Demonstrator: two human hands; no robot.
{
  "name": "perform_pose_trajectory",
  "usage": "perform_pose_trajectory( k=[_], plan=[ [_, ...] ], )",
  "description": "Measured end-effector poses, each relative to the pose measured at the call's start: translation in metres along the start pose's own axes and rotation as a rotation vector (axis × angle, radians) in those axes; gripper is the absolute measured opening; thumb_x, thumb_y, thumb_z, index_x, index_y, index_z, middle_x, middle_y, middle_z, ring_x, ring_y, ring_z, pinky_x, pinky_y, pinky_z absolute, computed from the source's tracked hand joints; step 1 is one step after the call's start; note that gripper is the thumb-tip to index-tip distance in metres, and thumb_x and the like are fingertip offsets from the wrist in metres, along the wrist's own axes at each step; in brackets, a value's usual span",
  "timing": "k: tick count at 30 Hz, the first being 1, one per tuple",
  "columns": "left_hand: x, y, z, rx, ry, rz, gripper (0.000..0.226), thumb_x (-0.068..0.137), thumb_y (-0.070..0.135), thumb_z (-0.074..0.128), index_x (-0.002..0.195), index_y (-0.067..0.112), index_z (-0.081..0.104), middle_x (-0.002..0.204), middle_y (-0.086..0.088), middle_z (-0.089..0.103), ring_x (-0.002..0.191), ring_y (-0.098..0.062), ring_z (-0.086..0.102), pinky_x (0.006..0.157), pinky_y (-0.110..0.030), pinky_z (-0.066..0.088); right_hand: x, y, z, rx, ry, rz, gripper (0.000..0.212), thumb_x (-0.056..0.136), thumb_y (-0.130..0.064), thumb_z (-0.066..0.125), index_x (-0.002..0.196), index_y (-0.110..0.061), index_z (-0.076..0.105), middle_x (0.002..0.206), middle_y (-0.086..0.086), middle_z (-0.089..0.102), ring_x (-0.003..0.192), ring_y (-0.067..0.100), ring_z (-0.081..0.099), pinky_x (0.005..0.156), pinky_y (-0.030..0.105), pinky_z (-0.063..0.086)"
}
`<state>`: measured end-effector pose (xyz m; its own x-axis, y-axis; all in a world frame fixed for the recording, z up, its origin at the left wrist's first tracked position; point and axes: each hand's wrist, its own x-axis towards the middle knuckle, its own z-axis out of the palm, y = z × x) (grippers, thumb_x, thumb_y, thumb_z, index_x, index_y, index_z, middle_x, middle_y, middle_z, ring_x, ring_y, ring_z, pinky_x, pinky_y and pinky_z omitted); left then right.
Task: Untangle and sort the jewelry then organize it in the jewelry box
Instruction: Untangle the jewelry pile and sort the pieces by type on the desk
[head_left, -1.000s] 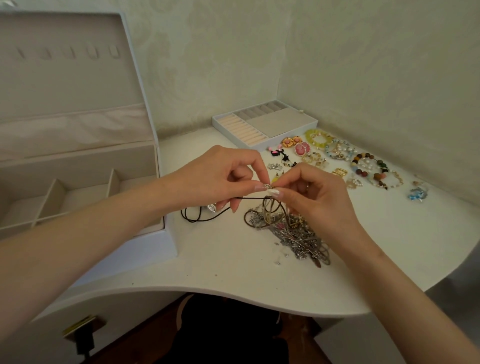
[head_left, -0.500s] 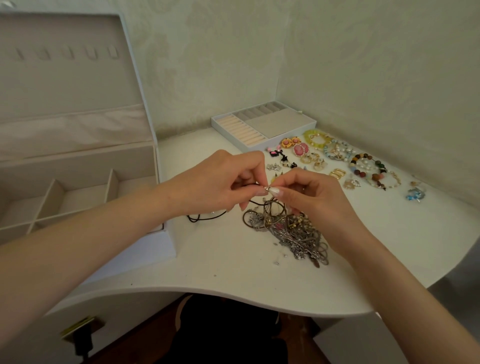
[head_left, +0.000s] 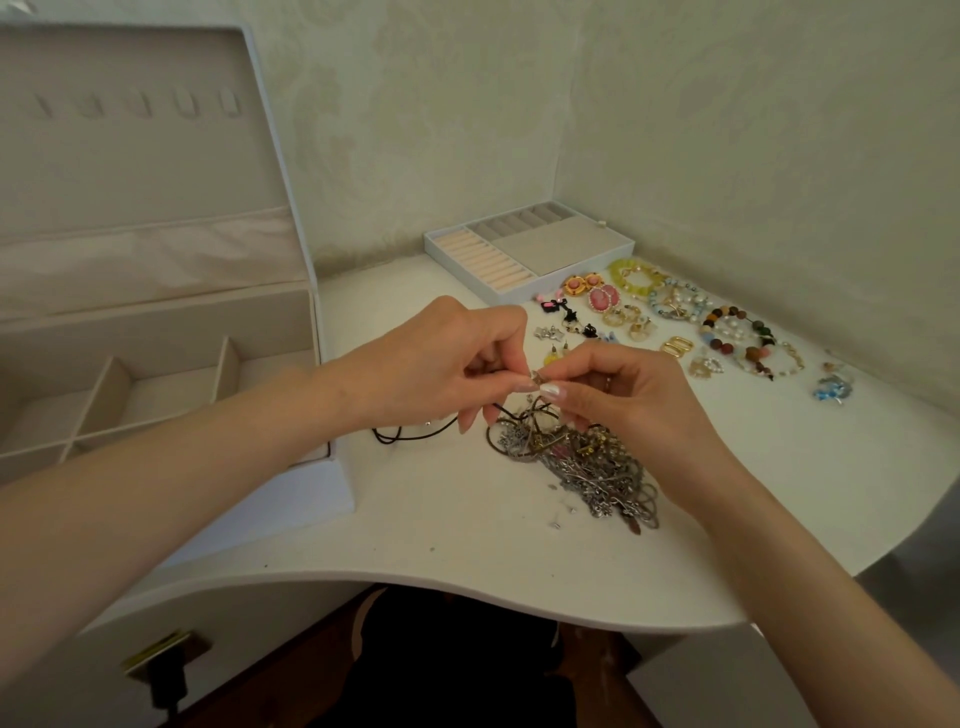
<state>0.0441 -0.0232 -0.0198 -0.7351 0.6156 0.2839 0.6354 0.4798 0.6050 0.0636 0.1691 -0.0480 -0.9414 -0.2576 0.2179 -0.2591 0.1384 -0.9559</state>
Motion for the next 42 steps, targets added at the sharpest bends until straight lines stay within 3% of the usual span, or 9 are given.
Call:
perform_pose_trajectory(
  k=[3, 6, 11, 16, 19, 26, 30, 34, 42],
  plan=[
    [0.000, -0.001, -0.001, -0.008, 0.006, -0.012, 0.019, 0.086, 0.011, 0.066, 0.076, 0.014, 0.050, 0.059, -0.001, 0.066, 0.042, -0.008, 0.061, 0.047, -0.018, 0.048, -0.001, 0.000, 0.000, -0.026, -0.009, -0.018, 0.017, 0.076, -0.001, 0.073, 0.077, -0.019, 0.073, 0.067, 0.002, 0.067, 0.064, 0.016, 0.061, 0.069, 0.034, 0.049],
    [0.000, 0.000, -0.001, -0.013, 0.008, -0.026, 0.021, 0.086, 0.009, 0.066, 0.074, 0.016, 0.050, 0.059, 0.000, 0.066, 0.043, -0.008, 0.062, 0.049, -0.019, 0.049, -0.001, 0.001, 0.002, -0.126, -0.014, -0.056, 0.016, 0.077, -0.006, 0.075, 0.079, -0.022, 0.074, 0.070, -0.009, 0.069, 0.062, 0.006, 0.057, 0.064, 0.018, 0.045],
    [0.002, 0.004, -0.003, -0.137, 0.079, -0.125, 0.018, 0.086, 0.013, 0.066, 0.076, 0.011, 0.052, 0.057, -0.003, 0.067, 0.041, -0.011, 0.059, 0.041, -0.019, 0.044, -0.001, 0.002, 0.000, -0.239, 0.111, -0.132, 0.028, 0.081, -0.006, 0.071, 0.086, -0.033, 0.070, 0.083, -0.013, 0.066, 0.069, 0.003, 0.053, 0.064, 0.016, 0.040],
    [0.004, 0.005, -0.004, -0.299, 0.115, -0.172, 0.016, 0.086, 0.012, 0.064, 0.078, 0.011, 0.050, 0.061, -0.010, 0.068, 0.041, -0.015, 0.056, 0.039, -0.018, 0.042, -0.001, 0.001, 0.005, -0.349, -0.001, -0.173, 0.012, 0.075, -0.032, 0.070, 0.086, -0.037, 0.070, 0.093, -0.011, 0.063, 0.086, 0.006, 0.050, 0.070, 0.015, 0.035],
    [0.004, 0.005, -0.005, -0.346, 0.151, -0.185, 0.017, 0.086, 0.011, 0.064, 0.077, 0.010, 0.049, 0.060, -0.012, 0.066, 0.041, -0.016, 0.056, 0.038, -0.020, 0.041, 0.001, 0.002, 0.010, -0.395, -0.097, -0.134, 0.009, 0.075, -0.032, 0.078, 0.079, -0.035, 0.072, 0.088, -0.009, 0.060, 0.090, 0.010, 0.050, 0.074, 0.016, 0.032],
    [0.007, -0.005, -0.005, -0.077, 0.146, -0.310, 0.018, 0.088, 0.014, 0.064, 0.077, 0.010, 0.050, 0.055, -0.004, 0.067, 0.038, -0.012, 0.054, 0.040, -0.018, 0.041, 0.001, -0.007, 0.001, -0.039, -0.129, -0.038, 0.020, 0.068, -0.032, 0.074, 0.076, -0.014, 0.074, 0.079, -0.005, 0.062, 0.074, 0.014, 0.053, 0.073, 0.027, 0.041],
    [0.007, -0.006, -0.004, -0.002, 0.118, -0.352, 0.018, 0.089, 0.013, 0.063, 0.077, 0.010, 0.050, 0.056, -0.005, 0.066, 0.036, -0.008, 0.053, 0.039, -0.015, 0.039, 0.001, -0.010, -0.004, 0.096, -0.157, 0.017, 0.006, 0.071, -0.025, 0.073, 0.073, -0.019, 0.073, 0.076, -0.005, 0.068, 0.074, 0.005, 0.061, 0.071, 0.014, 0.045],
    [0.007, -0.009, -0.004, 0.036, 0.104, -0.402, 0.019, 0.089, 0.013, 0.063, 0.077, 0.011, 0.049, 0.056, -0.004, 0.067, 0.035, -0.007, 0.053, 0.039, -0.015, 0.038, 0.000, -0.009, -0.007, 0.123, -0.140, 0.006, 0.006, 0.076, -0.024, 0.071, 0.073, -0.024, 0.076, 0.073, -0.003, 0.071, 0.073, 0.006, 0.061, 0.070, 0.015, 0.044],
    [0.006, -0.010, -0.005, 0.068, 0.092, -0.421, 0.018, 0.089, 0.013, 0.062, 0.077, 0.012, 0.049, 0.057, -0.004, 0.067, 0.037, -0.007, 0.054, 0.039, -0.013, 0.038, 0.000, -0.007, -0.008, 0.140, 0.216, 0.008, 0.017, 0.068, -0.030, 0.069, 0.067, -0.013, 0.067, 0.047, -0.001, 0.055, 0.044, 0.009, 0.046, 0.054, 0.017, 0.042]
  ],
)
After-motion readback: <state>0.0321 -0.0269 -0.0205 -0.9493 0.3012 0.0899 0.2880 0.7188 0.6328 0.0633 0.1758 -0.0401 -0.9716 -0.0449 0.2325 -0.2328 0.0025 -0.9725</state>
